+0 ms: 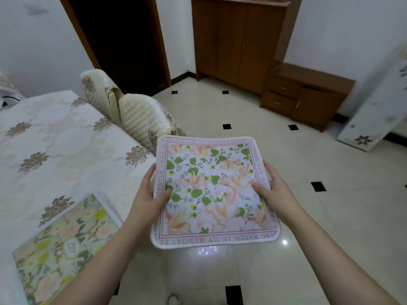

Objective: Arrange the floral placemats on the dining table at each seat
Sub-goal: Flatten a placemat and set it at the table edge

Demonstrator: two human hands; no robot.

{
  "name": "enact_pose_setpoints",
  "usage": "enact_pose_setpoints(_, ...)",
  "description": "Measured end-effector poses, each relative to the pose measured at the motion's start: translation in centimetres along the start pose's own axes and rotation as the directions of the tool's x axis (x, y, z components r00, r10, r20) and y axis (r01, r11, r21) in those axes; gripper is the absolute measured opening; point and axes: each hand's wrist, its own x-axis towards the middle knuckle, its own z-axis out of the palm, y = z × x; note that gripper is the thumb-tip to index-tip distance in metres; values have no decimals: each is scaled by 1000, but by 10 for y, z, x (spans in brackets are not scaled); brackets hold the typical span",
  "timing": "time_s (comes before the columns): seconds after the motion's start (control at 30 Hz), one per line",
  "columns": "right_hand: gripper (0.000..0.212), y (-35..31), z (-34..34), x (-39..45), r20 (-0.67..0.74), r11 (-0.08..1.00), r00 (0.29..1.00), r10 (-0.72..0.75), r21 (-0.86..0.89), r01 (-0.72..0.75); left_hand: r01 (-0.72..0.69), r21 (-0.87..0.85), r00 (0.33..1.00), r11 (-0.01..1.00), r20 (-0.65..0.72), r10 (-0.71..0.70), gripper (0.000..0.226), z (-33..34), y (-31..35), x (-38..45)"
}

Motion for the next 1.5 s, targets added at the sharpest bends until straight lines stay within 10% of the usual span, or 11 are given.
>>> enact_pose_setpoints(1.5,61,-42,-45,324,-31,998,999,26,-58,-28,104,-68,993,992,71,-99,75,72,61,337)
